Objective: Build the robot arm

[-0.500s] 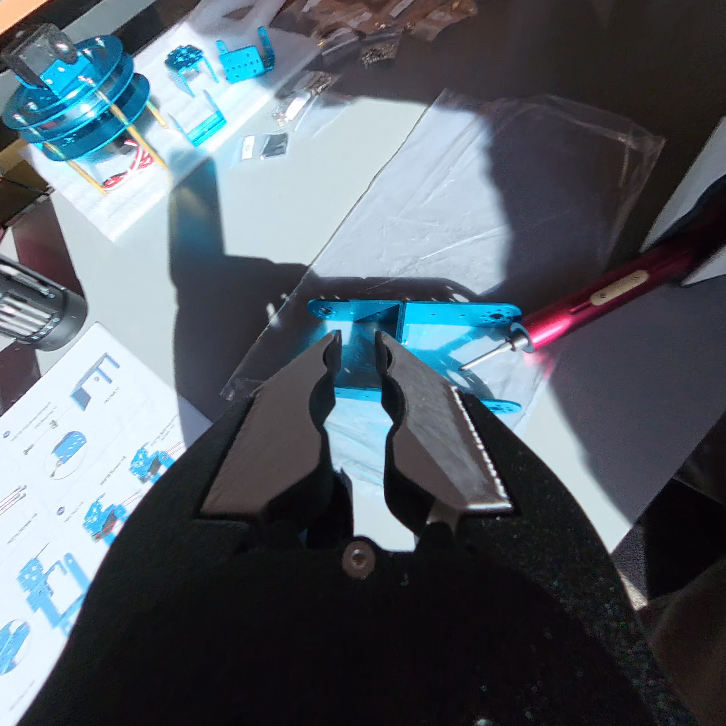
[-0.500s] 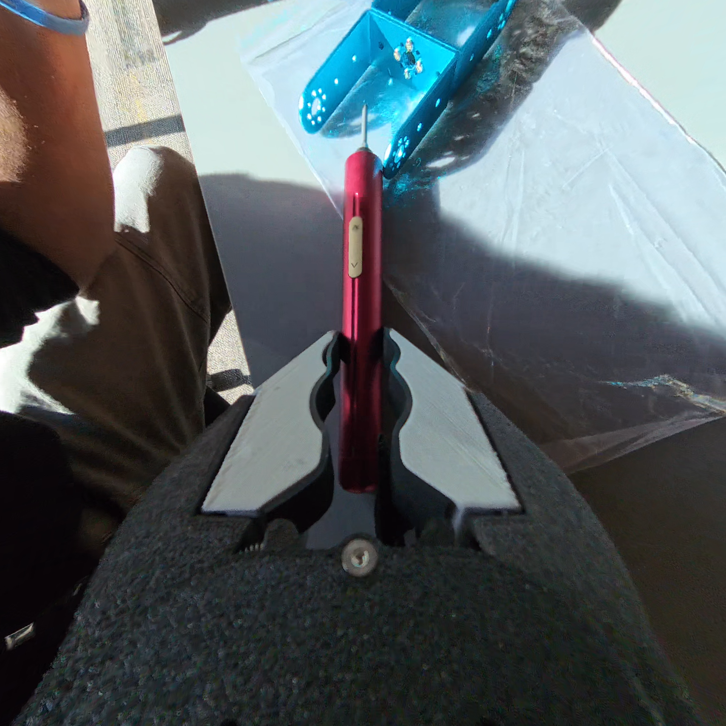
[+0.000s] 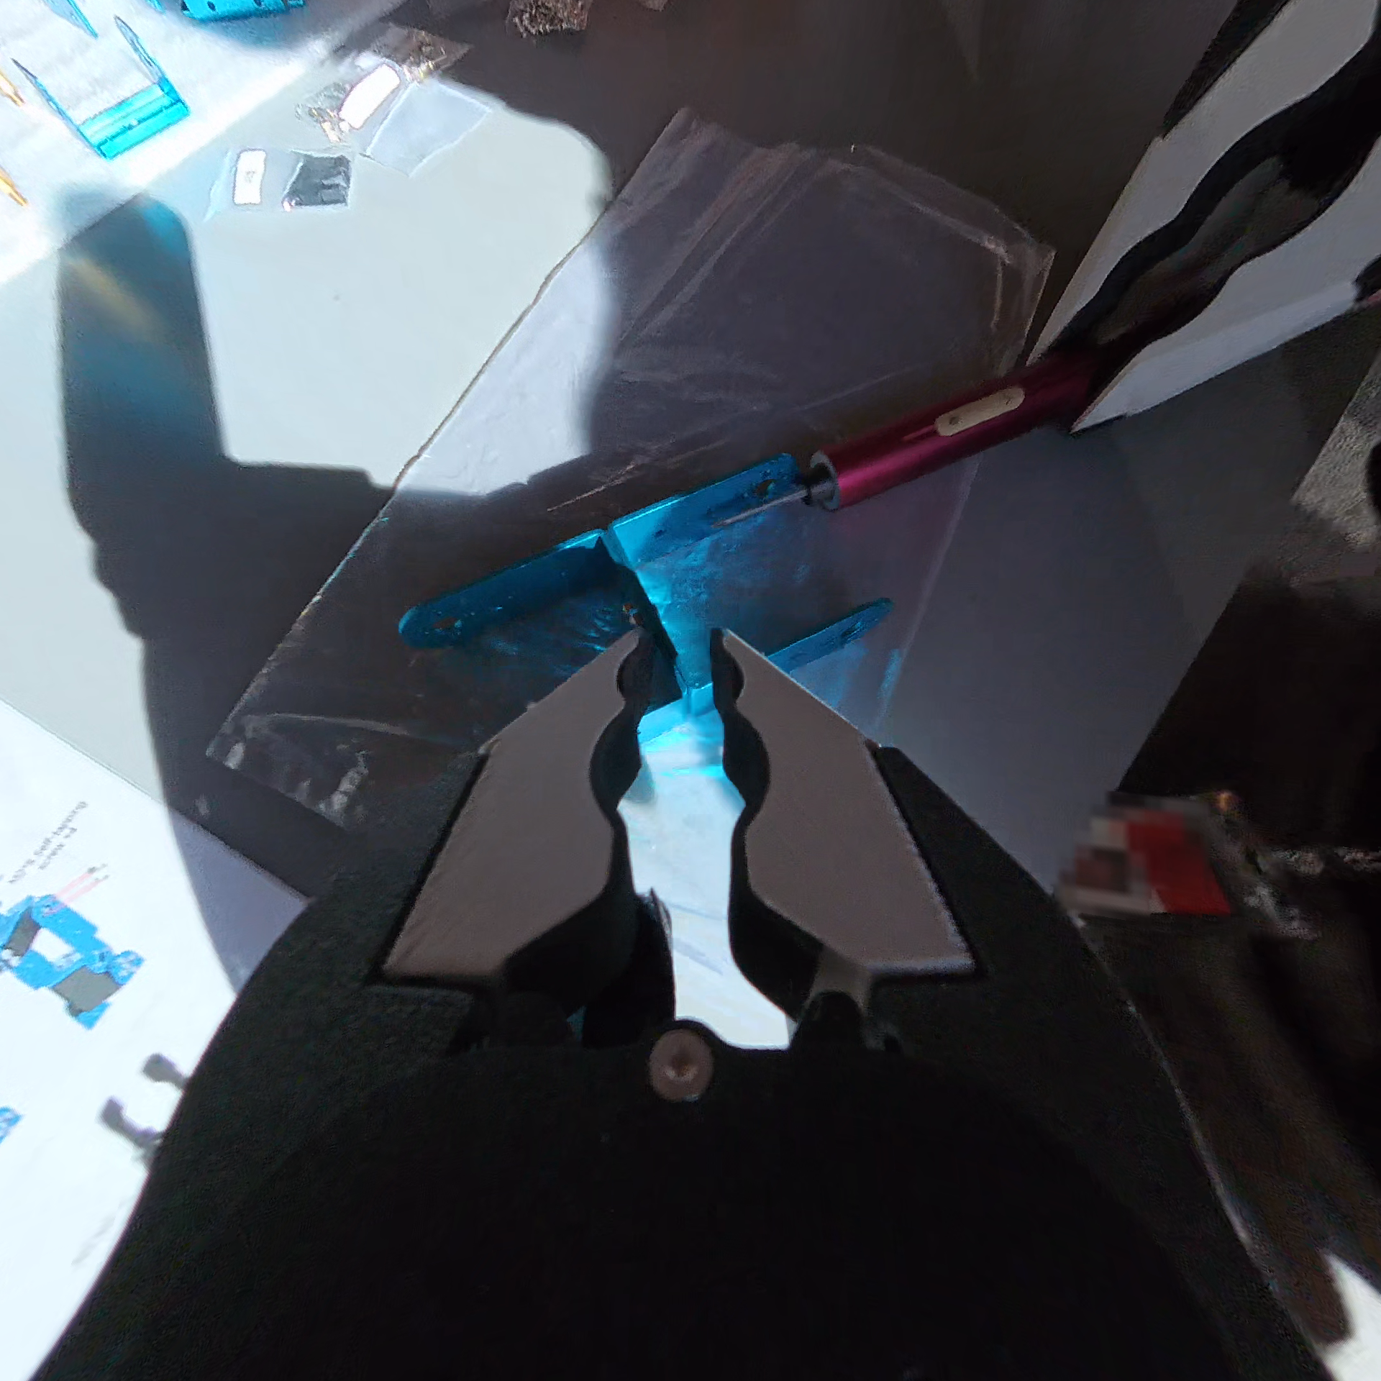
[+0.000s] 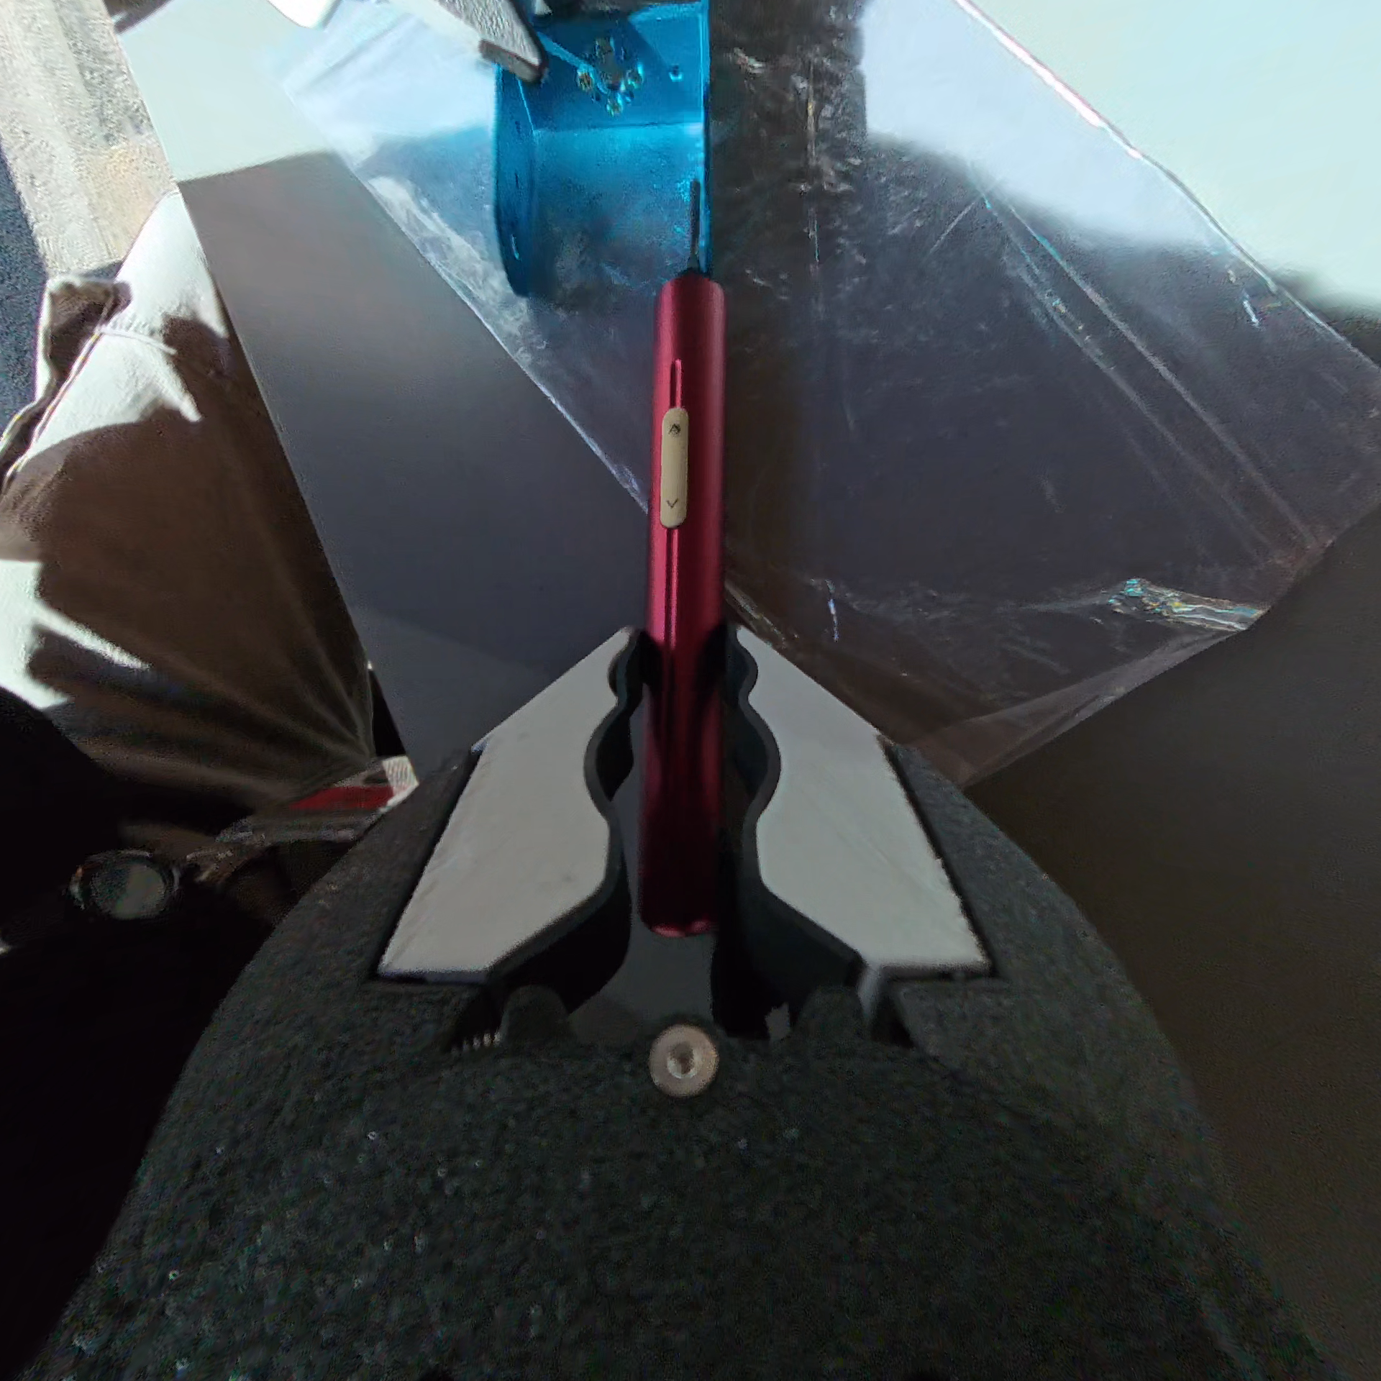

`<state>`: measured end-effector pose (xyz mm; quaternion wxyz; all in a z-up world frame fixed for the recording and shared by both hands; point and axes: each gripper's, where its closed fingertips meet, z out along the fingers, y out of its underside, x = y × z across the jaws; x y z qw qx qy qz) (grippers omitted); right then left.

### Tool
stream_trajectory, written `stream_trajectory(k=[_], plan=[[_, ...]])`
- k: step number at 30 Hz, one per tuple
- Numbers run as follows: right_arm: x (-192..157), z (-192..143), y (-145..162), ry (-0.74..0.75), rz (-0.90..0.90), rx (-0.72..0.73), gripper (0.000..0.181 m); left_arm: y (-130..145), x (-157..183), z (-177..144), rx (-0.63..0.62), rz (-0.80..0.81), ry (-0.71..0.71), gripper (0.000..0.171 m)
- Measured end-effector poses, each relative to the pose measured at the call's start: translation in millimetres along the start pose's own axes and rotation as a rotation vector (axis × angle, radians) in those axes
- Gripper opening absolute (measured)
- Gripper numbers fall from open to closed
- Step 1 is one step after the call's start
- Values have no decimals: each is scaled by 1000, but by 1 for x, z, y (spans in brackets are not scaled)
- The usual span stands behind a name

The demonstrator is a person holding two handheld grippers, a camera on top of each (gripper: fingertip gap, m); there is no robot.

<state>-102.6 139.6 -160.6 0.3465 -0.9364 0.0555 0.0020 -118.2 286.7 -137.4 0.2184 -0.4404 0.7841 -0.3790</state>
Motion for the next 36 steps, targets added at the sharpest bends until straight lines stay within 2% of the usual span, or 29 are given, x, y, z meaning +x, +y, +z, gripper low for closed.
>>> stream_trajectory(k=[2,4,5,6,8,11,13,16,17,18,21,22,23,24,25,27,28,31,34,35,36], plan=[[6,-4,-9,8,-40,18,20,-7,1,-7,70,-83,9,21],[7,-10,-23,19,-97,66,22,1,-11,-26,102,-95,-52,27],[5,-11,-31,13,-111,95,31,8,-21,-36,105,-59,-112,28],[2,-10,-36,-5,-119,109,42,16,-31,-43,108,-19,-169,36],[2,-4,-40,-11,-128,119,42,21,-33,-49,133,-5,-131,42],[4,9,-32,-24,-130,69,42,6,-21,-48,185,29,-33,46],[4,20,-23,-35,-140,17,44,9,-15,-37,98,66,4,47],[0,25,-30,-56,-118,39,28,22,-13,-16,-66,123,5,45],[-1,26,-31,-64,-118,37,20,21,-16,-13,-77,141,-26,34],[-1,26,-31,-71,-109,31,20,20,-16,-12,-91,137,-42,23],[1,24,-30,-83,-94,14,20,14,1,-9,-92,59,-15,13],[1,22,-28,-94,-94,6,19,13,4,-9,-96,44,-35,17],[0,20,-26,-109,-97,2,19,11,6,-10,-93,37,-73,30],[1,16,-25,-119,-103,2,19,2,10,-15,-55,37,-97,38],[1,11,-24,-140,-106,-6,20,-14,17,-19,16,52,-109,38],[-5,-1,-27,-248,-79,1,20,-49,35,-22,148,167,-156,38],[-7,-7,-31,-286,-66,19,19,-59,48,-17,163,279,-173,38],[-9,-25,-47,-400,-6,50,19,-65,66,12,58,661,-313,50],[-7,-39,-58,-448,-13,69,19,-77,73,27,76,826,-405,50],[-6,-41,-60,-446,-22,71,19,-83,72,30,86,864,-460,46],[-6,-43,-60,-446,-39,66,19,-87,69,31,89,905,-528,35]])
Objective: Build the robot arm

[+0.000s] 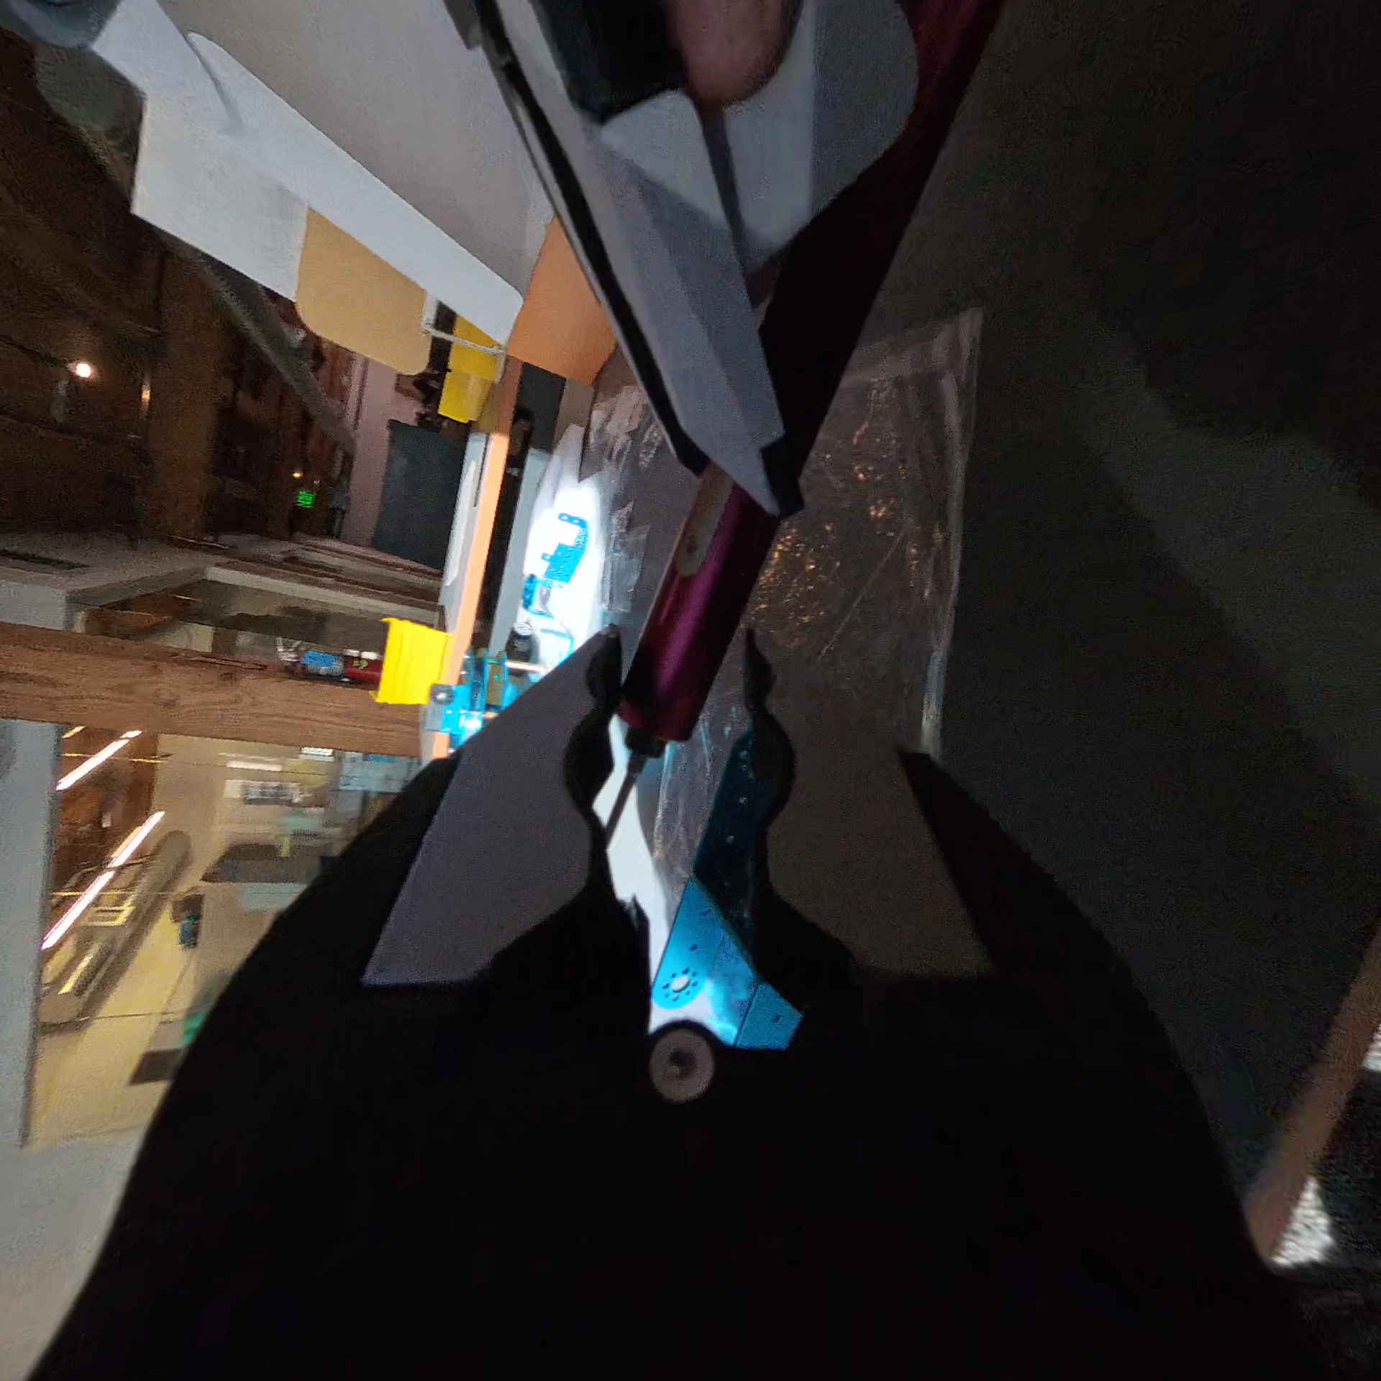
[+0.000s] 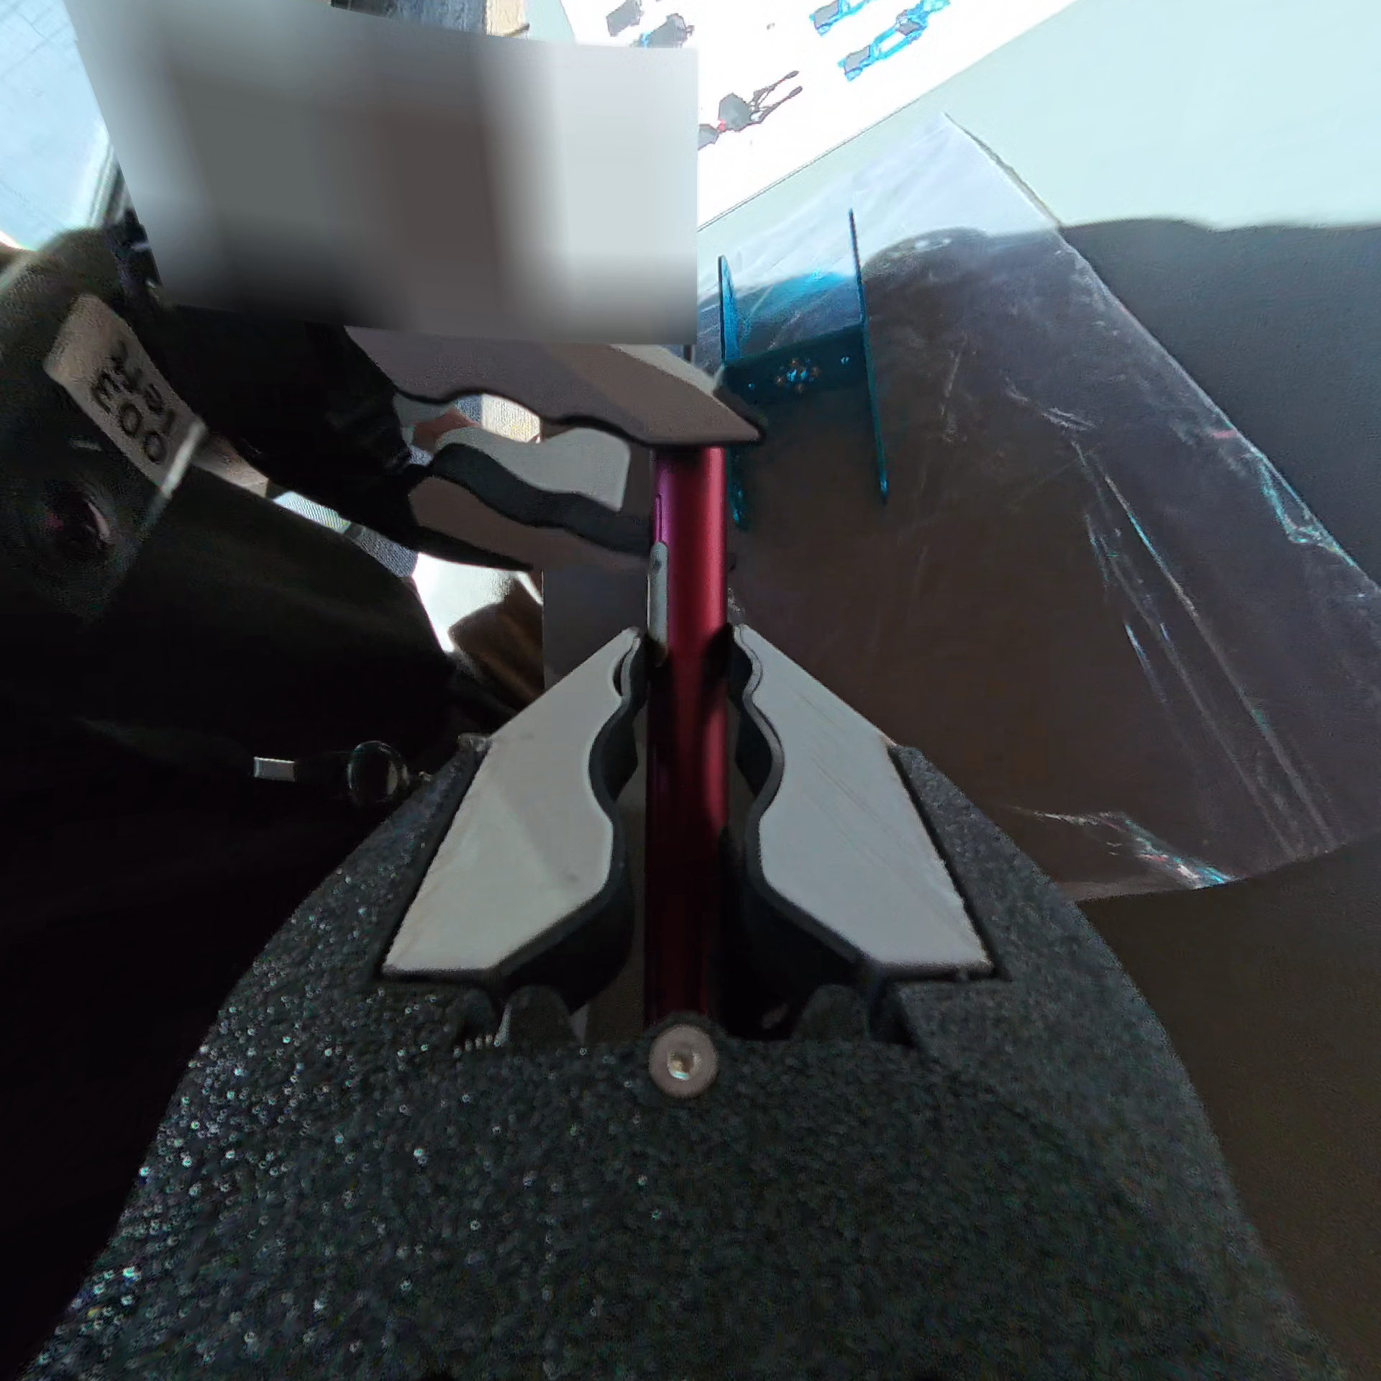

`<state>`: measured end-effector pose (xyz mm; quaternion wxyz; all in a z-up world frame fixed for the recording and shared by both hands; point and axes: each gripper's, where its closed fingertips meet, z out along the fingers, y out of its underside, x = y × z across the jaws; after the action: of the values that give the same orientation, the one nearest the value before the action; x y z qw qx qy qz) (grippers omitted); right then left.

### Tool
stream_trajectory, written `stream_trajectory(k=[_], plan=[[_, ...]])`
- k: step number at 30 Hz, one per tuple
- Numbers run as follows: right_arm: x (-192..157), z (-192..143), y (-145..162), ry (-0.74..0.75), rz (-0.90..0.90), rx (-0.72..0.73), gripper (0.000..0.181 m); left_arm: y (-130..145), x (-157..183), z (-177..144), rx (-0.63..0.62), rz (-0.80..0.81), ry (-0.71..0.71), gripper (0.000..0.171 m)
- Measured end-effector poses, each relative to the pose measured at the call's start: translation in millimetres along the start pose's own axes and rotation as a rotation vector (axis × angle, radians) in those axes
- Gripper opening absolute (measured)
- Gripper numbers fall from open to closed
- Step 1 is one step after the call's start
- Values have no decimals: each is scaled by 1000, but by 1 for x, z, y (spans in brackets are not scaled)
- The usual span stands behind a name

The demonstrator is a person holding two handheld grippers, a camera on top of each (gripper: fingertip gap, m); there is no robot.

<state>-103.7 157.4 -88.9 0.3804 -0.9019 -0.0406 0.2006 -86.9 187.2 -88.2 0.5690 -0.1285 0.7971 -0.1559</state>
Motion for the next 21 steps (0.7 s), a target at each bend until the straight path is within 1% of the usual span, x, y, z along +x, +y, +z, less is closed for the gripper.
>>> stream_trajectory(k=[1,3,4,5,6,7,8,9,10,11,12,13,14,15,16,17,19,20,21], plan=[[0,-1,0,10,-17,-2,19,1,-3,3,-23,43,-42,26],[4,-4,-4,60,-64,26,19,2,-4,5,-52,60,-85,23],[4,-8,-8,72,-112,73,20,1,-6,4,-40,60,-117,23],[1,-16,-15,87,-174,144,20,3,-6,2,-33,48,-123,20],[-1,-31,-24,119,-245,249,20,7,-6,0,-34,10,-116,20],[2,-52,-31,186,-297,360,29,12,-8,-3,-25,-29,-117,20],[5,-71,-29,244,-335,445,37,17,-10,-7,-19,-64,-114,20],[9,-86,-22,283,-355,517,42,22,-11,-11,-19,-102,-100,20],[11,-91,-14,297,-357,575,44,26,-13,-13,-14,-143,-91,19],[7,-85,-7,256,-340,598,45,27,-15,-16,9,-196,-73,18],[7,-75,-9,237,-301,623,66,28,-14,-17,20,-238,-44,19],[12,-66,-14,266,-273,626,80,29,-18,-19,34,-236,-55,19],[20,-59,-19,313,-251,610,84,30,-22,-21,45,-229,-75,19],[30,-58,-27,360,-240,614,74,32,-24,-22,48,-232,-81,19],[37,-60,-34,382,-241,645,59,34,-27,-24,53,-231,-103,19],[41,-60,-39,359,-247,666,55,35,-31,-26,61,-227,-119,20],[58,-57,-40,325,-179,644,61,35,-38,-31,78,-203,-159,20],[56,-50,-38,231,-144,618,66,34,-43,-34,96,-203,-182,20],[42,-39,-37,75,-119,590,66,29,-48,-36,136,-225,-192,20]])
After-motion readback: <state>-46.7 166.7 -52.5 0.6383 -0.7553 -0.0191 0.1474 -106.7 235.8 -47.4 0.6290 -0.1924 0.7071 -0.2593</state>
